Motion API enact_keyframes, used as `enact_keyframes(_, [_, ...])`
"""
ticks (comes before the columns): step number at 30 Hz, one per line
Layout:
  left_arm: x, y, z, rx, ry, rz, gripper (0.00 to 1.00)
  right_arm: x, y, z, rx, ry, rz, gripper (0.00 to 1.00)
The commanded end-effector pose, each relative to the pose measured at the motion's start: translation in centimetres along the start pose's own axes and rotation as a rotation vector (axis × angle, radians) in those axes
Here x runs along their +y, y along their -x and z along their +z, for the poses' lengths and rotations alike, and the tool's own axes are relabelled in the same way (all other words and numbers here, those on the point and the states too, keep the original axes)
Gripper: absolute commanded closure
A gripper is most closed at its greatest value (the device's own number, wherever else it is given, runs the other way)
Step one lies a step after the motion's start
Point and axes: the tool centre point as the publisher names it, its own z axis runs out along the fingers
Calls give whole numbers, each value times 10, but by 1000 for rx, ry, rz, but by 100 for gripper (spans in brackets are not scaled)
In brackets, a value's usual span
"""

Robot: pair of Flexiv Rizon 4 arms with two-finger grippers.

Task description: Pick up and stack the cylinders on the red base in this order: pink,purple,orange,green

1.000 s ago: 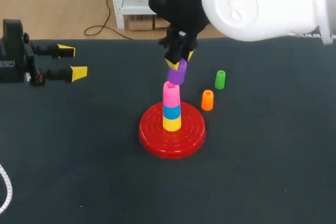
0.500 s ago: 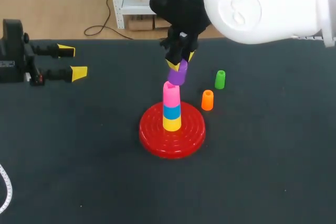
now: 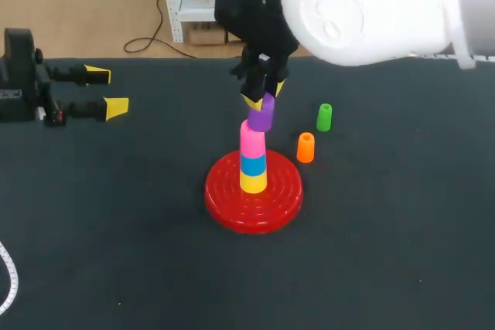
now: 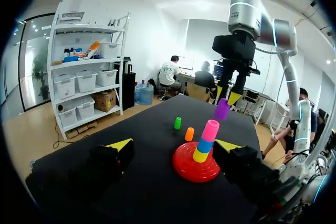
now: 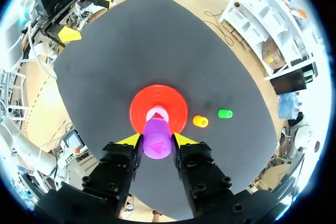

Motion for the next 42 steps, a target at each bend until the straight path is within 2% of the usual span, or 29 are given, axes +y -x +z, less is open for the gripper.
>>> enact_keyframes(1, [0,-2,1,-8,3,3,0,0,14,2,49,1,1,100])
enact_keyframes(28, [0,-2,1,-8,3,3,0,6,17,18,126,-21,-20,100])
enact_keyframes(33, [0,-2,1,-8,3,3,0,6,18,20,146,-50,-18,100])
enact_keyframes(42, [0,-2,1,-8,3,3,0,3,20,18,129,-52,-15,100])
